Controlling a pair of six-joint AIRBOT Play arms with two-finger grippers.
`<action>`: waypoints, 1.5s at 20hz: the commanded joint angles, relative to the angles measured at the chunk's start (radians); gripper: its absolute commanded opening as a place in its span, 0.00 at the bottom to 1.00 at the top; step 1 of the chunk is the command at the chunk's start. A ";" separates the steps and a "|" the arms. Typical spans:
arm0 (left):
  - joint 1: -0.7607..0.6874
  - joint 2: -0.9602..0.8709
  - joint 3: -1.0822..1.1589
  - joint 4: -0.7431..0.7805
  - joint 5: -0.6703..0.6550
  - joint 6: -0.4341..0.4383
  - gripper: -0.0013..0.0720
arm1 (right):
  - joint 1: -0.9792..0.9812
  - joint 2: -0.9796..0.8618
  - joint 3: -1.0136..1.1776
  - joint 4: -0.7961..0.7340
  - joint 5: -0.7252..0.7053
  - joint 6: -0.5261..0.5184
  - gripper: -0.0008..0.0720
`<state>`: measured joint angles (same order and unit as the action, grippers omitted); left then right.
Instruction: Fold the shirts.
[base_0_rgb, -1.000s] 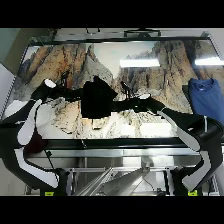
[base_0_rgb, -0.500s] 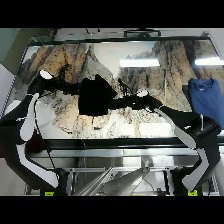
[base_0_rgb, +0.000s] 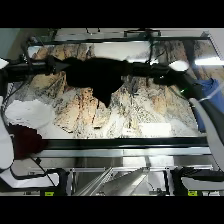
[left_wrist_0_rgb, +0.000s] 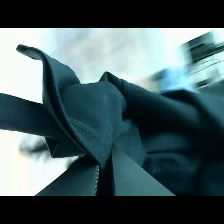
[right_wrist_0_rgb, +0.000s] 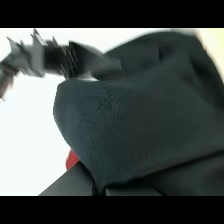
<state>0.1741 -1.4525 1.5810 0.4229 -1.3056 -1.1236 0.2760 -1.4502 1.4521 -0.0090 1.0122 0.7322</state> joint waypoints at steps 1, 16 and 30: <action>-0.013 0.167 0.001 -0.154 -0.020 0.017 0.05 | -0.033 0.183 0.060 -0.047 -0.029 0.001 0.05; -0.044 0.103 -0.365 0.365 -0.085 -0.089 0.99 | -0.074 -0.010 -0.047 -0.820 0.259 0.498 0.70; -0.028 -0.231 -0.379 0.466 -0.161 -0.071 0.99 | -0.060 -0.164 -0.418 -0.625 0.023 0.368 0.70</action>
<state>0.1791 -1.6421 1.2125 0.8288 -1.4395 -1.1961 0.1566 -1.5513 1.0683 -0.7532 1.1141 1.1751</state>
